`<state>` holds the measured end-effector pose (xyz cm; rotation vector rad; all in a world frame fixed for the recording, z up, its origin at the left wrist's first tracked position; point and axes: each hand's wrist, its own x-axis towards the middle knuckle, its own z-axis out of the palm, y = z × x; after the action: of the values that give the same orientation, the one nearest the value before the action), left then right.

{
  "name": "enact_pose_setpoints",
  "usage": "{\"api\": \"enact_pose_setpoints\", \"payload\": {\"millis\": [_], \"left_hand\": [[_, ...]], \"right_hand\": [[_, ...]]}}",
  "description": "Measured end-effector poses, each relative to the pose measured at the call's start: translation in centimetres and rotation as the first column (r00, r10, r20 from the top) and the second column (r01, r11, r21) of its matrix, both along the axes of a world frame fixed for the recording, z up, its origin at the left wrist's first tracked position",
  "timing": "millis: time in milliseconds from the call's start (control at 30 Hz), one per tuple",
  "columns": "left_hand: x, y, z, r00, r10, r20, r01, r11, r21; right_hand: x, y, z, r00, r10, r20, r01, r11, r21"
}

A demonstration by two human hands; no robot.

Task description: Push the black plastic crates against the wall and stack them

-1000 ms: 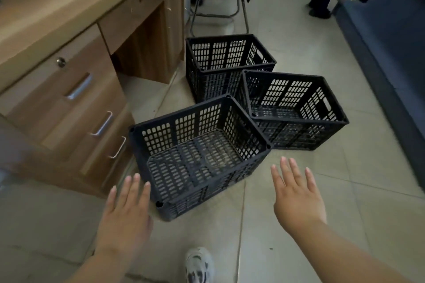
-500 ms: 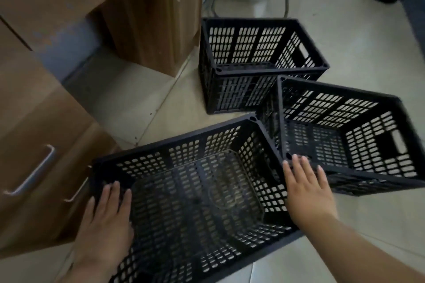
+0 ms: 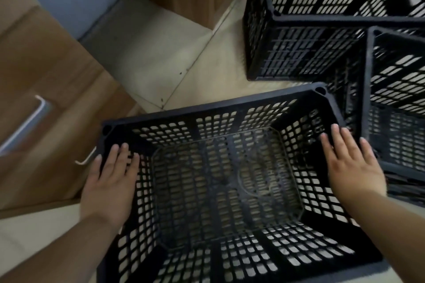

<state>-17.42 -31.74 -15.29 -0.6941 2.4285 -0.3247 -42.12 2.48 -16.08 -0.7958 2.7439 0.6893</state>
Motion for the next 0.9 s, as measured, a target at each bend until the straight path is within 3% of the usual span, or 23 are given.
{"api": "enact_pose_setpoints", "payload": {"millis": [333, 433, 567, 700, 767, 833, 900], "left_hand": [[1.8, 0.2, 0.3, 0.998, -0.060, -0.024, 0.060, 0.998, 0.002], [4.7, 0.4, 0.0, 0.995, -0.056, -0.087, 0.062, 0.995, 0.075], [9.3, 0.8, 1.0, 0.980, -0.055, -0.191, 0.067, 0.996, 0.056], [14.8, 2.2, 2.5, 0.972, -0.037, -0.232, 0.059, 0.994, 0.088], [18.2, 2.3, 3.7, 0.986, -0.014, -0.165, 0.021, 0.999, 0.037], [22.1, 2.7, 4.7, 0.965, -0.033, -0.259, 0.024, 0.999, -0.035], [25.0, 3.7, 7.5, 0.976, 0.025, -0.214, -0.028, 1.000, -0.010]], "right_hand": [[1.5, 0.3, 0.9, 0.999, 0.032, 0.002, -0.032, 0.999, 0.015], [3.1, 1.1, 1.3, 0.997, 0.077, -0.017, -0.077, 0.997, -0.020], [5.5, 1.3, 2.3, 0.993, 0.114, -0.041, -0.117, 0.989, -0.086], [8.6, 0.5, 3.6, 0.956, 0.284, -0.075, -0.291, 0.951, -0.101], [10.4, -0.4, 4.5, 0.948, 0.304, -0.098, -0.316, 0.937, -0.152], [12.6, -1.1, 5.6, 0.917, 0.381, -0.121, -0.395, 0.909, -0.132], [14.8, -1.4, 6.5, 0.883, 0.455, -0.120, -0.467, 0.876, -0.121]]}}
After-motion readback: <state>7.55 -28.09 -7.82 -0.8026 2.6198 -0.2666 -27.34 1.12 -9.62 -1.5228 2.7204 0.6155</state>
